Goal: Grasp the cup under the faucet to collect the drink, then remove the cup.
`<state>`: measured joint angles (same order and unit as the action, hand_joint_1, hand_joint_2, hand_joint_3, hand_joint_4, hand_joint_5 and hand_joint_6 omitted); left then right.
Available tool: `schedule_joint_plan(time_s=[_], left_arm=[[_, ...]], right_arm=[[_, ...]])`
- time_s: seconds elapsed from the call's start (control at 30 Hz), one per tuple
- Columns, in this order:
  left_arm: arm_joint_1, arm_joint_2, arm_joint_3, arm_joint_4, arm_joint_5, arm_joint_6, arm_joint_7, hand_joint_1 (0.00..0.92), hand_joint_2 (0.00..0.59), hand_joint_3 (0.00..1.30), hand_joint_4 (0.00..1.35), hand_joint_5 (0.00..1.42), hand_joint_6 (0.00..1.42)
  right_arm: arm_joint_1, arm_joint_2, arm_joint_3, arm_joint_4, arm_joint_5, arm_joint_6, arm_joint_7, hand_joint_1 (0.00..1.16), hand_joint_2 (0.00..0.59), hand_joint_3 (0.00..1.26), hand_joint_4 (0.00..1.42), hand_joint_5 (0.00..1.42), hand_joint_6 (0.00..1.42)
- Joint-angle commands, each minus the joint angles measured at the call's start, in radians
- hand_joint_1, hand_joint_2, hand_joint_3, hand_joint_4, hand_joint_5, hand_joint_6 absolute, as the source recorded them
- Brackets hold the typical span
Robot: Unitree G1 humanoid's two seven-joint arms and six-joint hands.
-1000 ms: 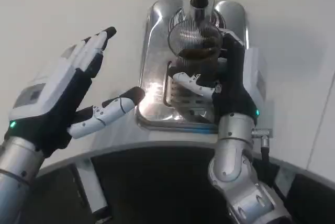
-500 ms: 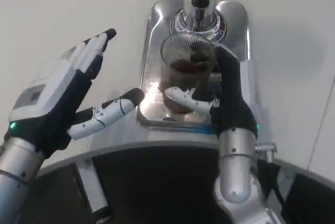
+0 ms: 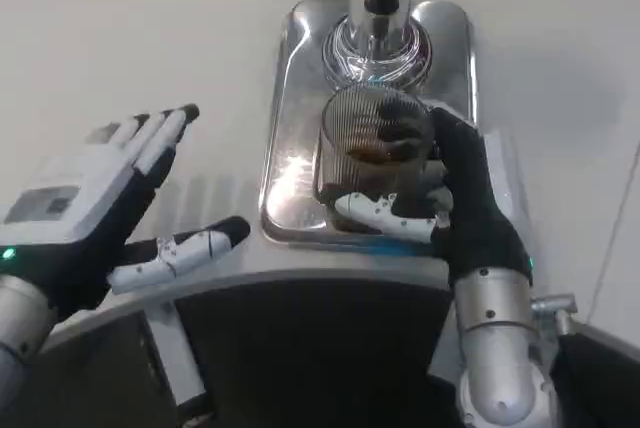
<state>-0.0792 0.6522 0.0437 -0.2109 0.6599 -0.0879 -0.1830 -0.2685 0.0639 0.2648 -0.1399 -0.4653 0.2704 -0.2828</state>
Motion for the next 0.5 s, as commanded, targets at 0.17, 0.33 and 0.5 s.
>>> schedule_joint_plan(time_s=[0.17, 0.33, 0.5], left_arm=[[0.042, 0.044, -0.023, -0.049, 0.128, -0.001, 0.005, 0.0, 0.158, 0.0, 0.0, 0.0, 0.0], [0.061, 0.036, -0.022, -0.08, 0.176, -0.01, 0.036, 0.0, 0.154, 0.0, 0.0, 0.0, 0.0], [0.085, 0.036, -0.024, -0.113, 0.204, -0.018, 0.045, 0.0, 0.15, 0.0, 0.0, 0.0, 0.0]], right_arm=[[0.108, -0.031, 0.017, -0.179, -0.008, 0.012, 0.1, 1.16, 0.219, 0.74, 0.76, 0.87, 1.1], [0.154, -0.051, 0.017, -0.255, -0.004, 0.015, 0.155, 1.16, 0.219, 0.74, 0.76, 0.87, 1.1], [0.202, -0.075, 0.018, -0.337, 0.006, 0.021, 0.218, 1.16, 0.219, 0.74, 0.76, 0.87, 1.1]])
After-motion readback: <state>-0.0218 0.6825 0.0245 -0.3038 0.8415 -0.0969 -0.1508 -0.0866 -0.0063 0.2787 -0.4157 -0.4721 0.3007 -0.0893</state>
